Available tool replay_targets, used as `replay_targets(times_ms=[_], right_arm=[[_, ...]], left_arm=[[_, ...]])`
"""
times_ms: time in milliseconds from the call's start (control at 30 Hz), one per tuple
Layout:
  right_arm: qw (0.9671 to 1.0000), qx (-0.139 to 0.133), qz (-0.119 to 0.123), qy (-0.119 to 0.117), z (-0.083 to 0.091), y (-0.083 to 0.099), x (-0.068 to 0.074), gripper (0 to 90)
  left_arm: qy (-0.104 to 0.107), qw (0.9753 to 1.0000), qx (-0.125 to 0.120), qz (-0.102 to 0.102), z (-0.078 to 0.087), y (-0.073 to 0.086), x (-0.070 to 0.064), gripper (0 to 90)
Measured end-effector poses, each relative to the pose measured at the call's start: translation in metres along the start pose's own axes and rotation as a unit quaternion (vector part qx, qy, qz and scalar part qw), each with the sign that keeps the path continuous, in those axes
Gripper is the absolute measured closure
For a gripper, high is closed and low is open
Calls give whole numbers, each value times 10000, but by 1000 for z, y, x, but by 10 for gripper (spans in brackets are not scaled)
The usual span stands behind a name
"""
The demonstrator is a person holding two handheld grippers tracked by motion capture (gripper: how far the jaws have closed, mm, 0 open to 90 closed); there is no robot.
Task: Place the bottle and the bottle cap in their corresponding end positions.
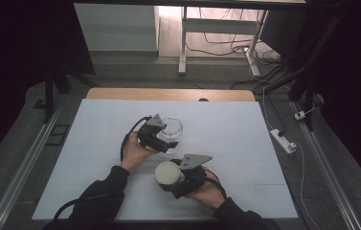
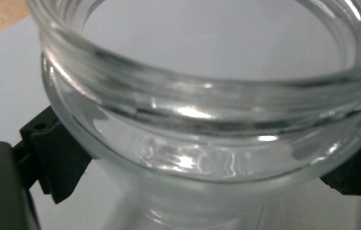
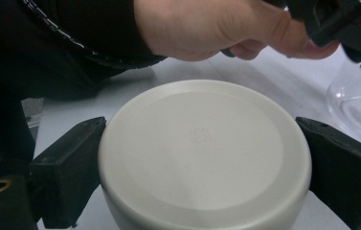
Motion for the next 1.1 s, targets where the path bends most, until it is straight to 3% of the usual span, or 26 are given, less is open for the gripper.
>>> replay_targets(times_ms=[433, 1100], right_arm=[[9994, 326, 17, 85, -8, 16, -8, 73], [9963, 809, -179, 219, -11, 30, -17, 71]], left_arm=[[-20, 10000, -10, -20, -9, 4, 1, 77], [13, 9999, 46, -140, -17, 12, -1, 76]])
Point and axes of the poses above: each handheld gripper's, and its own axes: z roughly backward along the jaws, y roughly out of its underside, x roughly to its left, the point moved 8 cm from there along -z, roughly forward along the jaws, and after that the axes turned 9 degrees about -y, right-handed, at the moved point
